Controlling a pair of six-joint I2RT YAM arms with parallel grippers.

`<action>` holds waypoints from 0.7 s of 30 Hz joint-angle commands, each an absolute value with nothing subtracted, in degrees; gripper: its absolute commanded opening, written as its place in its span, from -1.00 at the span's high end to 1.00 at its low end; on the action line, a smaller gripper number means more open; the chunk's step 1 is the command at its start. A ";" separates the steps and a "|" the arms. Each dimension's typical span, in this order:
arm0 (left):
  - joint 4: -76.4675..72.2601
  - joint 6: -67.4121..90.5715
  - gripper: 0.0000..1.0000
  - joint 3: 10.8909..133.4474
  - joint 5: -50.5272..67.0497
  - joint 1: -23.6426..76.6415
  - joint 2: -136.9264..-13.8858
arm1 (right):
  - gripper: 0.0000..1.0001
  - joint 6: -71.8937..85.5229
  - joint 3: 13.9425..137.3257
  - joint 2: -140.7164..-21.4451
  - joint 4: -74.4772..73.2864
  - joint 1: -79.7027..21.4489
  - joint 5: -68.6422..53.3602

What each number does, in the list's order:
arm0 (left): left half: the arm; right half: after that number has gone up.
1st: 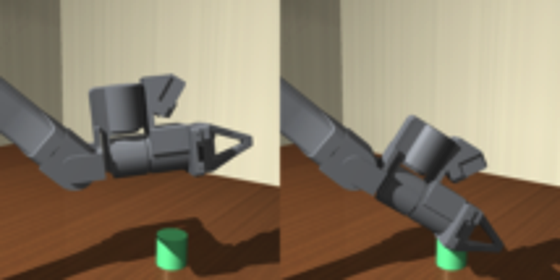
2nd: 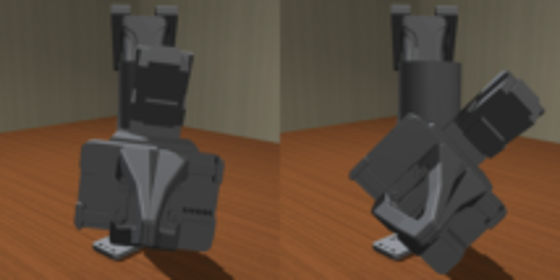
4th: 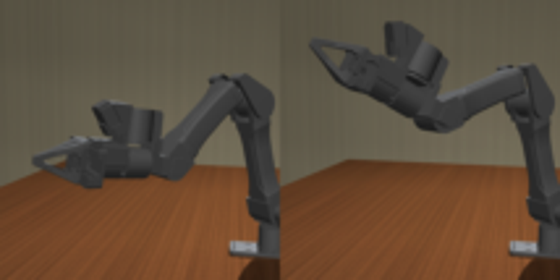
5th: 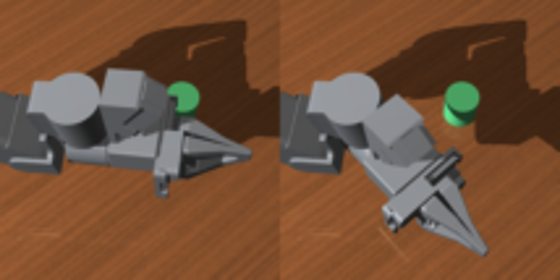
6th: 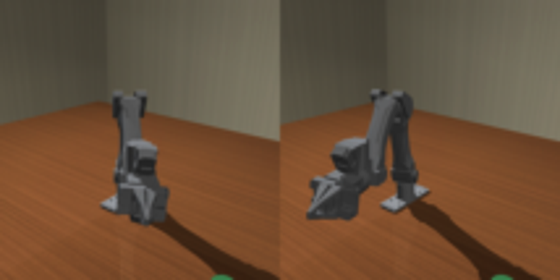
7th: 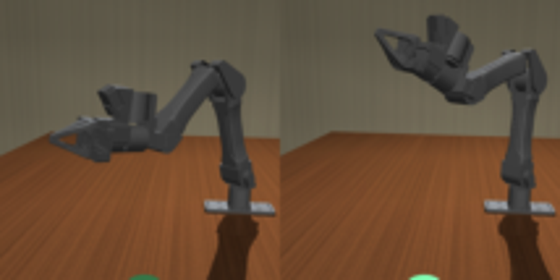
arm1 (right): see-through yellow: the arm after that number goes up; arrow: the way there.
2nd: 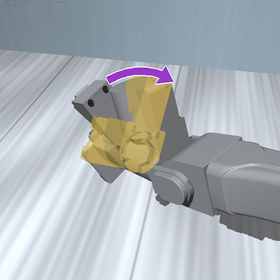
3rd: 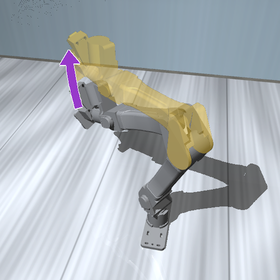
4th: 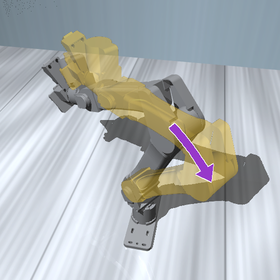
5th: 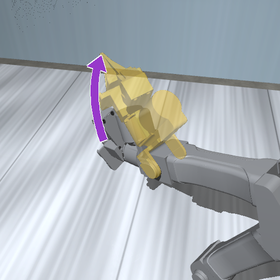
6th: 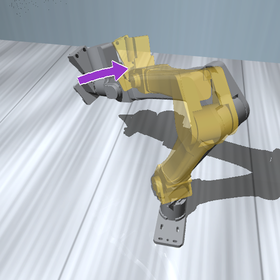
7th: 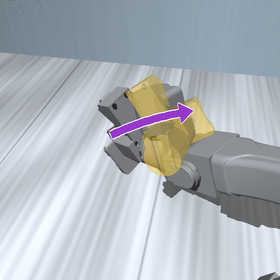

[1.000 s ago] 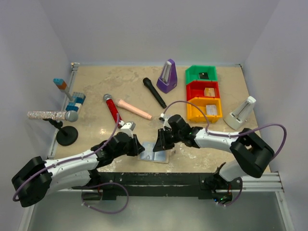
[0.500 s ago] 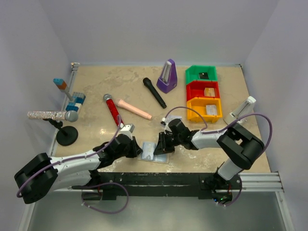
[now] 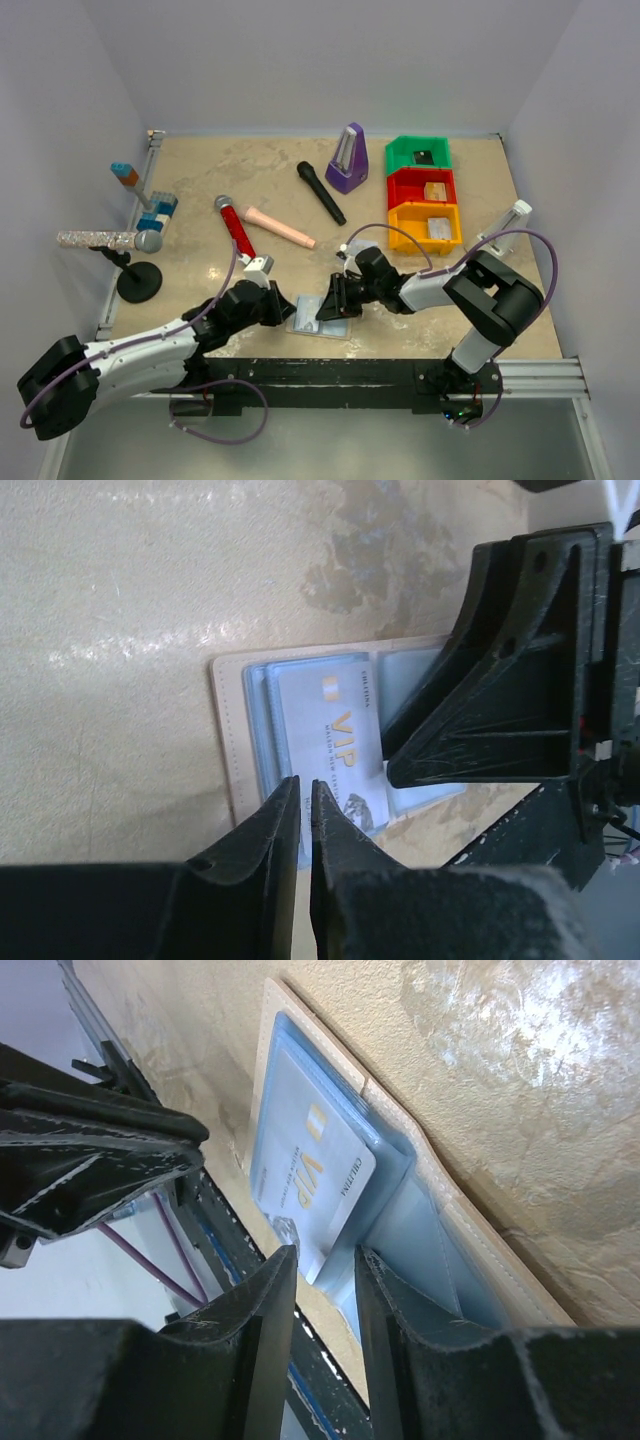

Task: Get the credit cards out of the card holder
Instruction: Remove the credit card from the card holder.

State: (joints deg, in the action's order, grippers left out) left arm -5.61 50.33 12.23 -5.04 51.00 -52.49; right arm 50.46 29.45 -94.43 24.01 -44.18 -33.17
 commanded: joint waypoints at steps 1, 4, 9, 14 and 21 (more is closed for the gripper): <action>-7.99 48.70 0.70 13.36 -5.10 50.80 -51.06 | 0.28 49.66 28.48 -94.57 24.08 -43.86 -30.50; -8.09 48.08 0.70 14.50 -4.75 50.80 -53.43 | 0.28 49.66 28.56 -94.57 23.99 -43.86 -30.50; -9.23 48.16 0.72 14.42 -4.75 50.80 -57.74 | 0.27 50.89 28.48 -94.40 25.22 -43.86 -30.94; -10.98 48.95 0.72 13.36 -4.13 50.89 -59.24 | 0.26 51.50 28.91 -94.48 25.40 -43.77 -31.20; -11.69 49.39 0.74 11.96 -3.78 50.89 -59.15 | 0.27 53.70 28.92 -95.10 26.98 -43.86 -31.29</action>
State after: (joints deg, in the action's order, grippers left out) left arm -8.29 49.71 12.73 -4.58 51.00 -59.24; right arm 52.34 29.21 -94.43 24.93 -44.18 -32.99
